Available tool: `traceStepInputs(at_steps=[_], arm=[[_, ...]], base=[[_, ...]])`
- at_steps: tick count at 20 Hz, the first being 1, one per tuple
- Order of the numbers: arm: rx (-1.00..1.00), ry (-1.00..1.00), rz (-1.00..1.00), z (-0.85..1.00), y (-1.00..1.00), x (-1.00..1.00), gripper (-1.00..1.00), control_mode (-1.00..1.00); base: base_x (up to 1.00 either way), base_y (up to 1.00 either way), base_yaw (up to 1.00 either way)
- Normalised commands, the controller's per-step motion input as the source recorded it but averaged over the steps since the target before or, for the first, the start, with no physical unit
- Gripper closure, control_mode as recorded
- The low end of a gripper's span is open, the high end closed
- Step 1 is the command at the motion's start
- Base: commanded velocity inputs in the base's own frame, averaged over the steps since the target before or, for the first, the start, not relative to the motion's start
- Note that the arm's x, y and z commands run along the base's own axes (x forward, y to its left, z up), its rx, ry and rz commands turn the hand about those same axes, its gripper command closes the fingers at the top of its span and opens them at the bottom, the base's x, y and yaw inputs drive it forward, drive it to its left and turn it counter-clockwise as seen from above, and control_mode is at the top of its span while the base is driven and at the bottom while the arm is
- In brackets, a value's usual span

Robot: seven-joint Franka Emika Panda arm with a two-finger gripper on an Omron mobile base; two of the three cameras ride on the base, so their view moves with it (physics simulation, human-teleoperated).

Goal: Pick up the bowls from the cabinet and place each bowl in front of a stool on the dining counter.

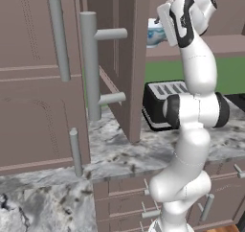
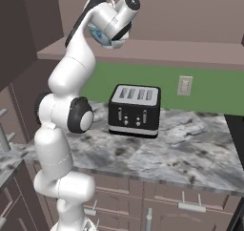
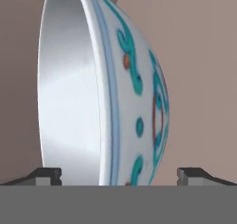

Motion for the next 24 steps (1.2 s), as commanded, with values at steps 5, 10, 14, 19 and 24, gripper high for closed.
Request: traceStepInputs(at_steps=[5, 10, 14, 19, 24], arm=[[0.0, 0.0, 0.0, 0.0, 0.0, 0.0, -1.0, -1.0], [0.0, 0.0, 0.0, 0.0, 0.0, 0.0, -1.0, -1.0], [0.0, 0.0, 0.0, 0.0, 0.0, 0.0, 1.0, -1.0], [0.0, 0.0, 0.0, 0.0, 0.0, 0.0, 1.0, -1.0], [0.0, 0.0, 0.0, 0.0, 0.0, 0.0, 1.0, -1.0]], base=[[0.0, 0.0, 0.0], [0.0, 0.0, 0.0], [0.0, 0.0, 0.0], [0.0, 0.0, 0.0], [0.0, 0.0, 0.0]])
